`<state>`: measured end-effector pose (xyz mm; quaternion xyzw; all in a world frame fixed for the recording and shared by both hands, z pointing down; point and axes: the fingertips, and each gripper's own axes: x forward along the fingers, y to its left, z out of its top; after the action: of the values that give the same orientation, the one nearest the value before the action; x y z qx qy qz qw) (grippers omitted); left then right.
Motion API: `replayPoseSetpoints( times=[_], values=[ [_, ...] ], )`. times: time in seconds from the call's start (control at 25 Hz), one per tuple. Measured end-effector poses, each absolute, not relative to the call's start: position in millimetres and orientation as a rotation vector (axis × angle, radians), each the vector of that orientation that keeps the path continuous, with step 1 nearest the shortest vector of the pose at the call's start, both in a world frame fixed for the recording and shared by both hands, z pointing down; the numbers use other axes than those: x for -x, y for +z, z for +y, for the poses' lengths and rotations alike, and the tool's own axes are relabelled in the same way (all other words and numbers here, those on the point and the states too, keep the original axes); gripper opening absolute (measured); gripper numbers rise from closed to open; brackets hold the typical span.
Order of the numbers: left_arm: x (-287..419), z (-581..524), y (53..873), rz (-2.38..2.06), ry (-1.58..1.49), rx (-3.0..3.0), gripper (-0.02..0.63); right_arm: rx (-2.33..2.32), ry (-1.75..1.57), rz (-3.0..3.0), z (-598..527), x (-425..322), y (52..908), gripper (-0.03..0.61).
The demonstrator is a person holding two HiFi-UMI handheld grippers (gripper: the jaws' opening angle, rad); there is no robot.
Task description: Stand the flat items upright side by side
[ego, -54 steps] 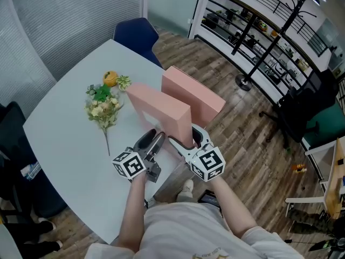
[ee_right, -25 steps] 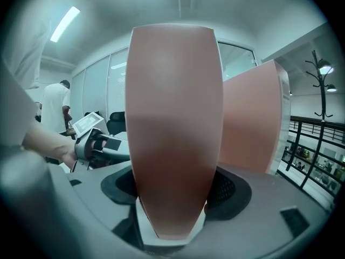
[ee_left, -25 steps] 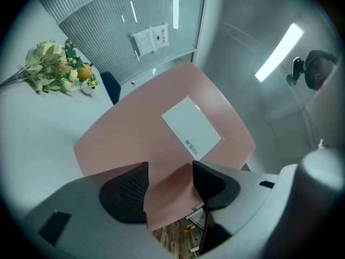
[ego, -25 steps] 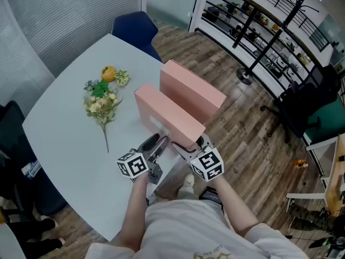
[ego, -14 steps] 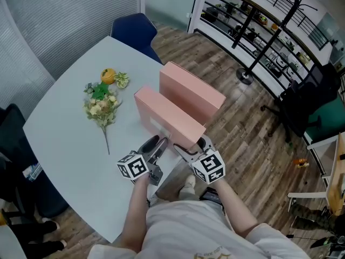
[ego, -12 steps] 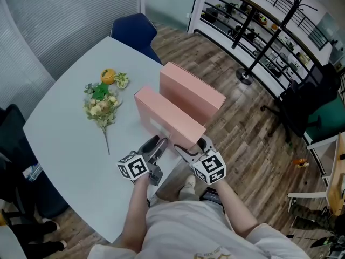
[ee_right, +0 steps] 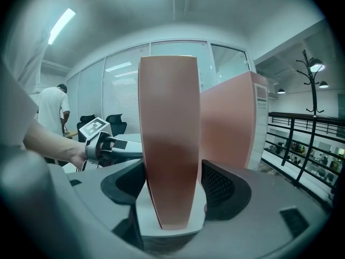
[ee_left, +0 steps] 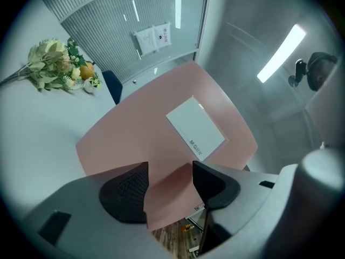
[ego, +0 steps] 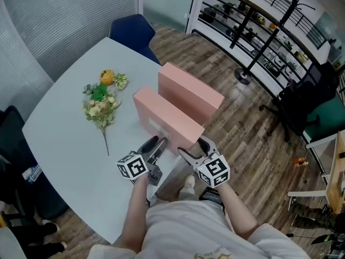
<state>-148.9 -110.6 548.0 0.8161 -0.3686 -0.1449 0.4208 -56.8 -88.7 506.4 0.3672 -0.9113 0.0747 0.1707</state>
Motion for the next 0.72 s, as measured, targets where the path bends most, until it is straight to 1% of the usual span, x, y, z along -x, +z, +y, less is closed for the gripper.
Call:
replayPoseSetpoints(
  times=[0.32,0.6,0.72],
  values=[
    [147.6,-111.4,550.1,-0.921,-0.357,-2.038,0.244,-1.034,0.266,-2.632,-82.6,51.5,507.3,0.325],
    [144.9,-110.2,551.9,-0.918,-0.349,-2.033,0.244,-1.037,0.309,-2.647,-77.7,44.0,511.8,0.310],
    [145.0,-111.1,553.1,-0.918,-0.352,-2.028,0.244,-1.032,0.288,-2.639,-78.5,45.2,511.9,0.294]
  ],
)
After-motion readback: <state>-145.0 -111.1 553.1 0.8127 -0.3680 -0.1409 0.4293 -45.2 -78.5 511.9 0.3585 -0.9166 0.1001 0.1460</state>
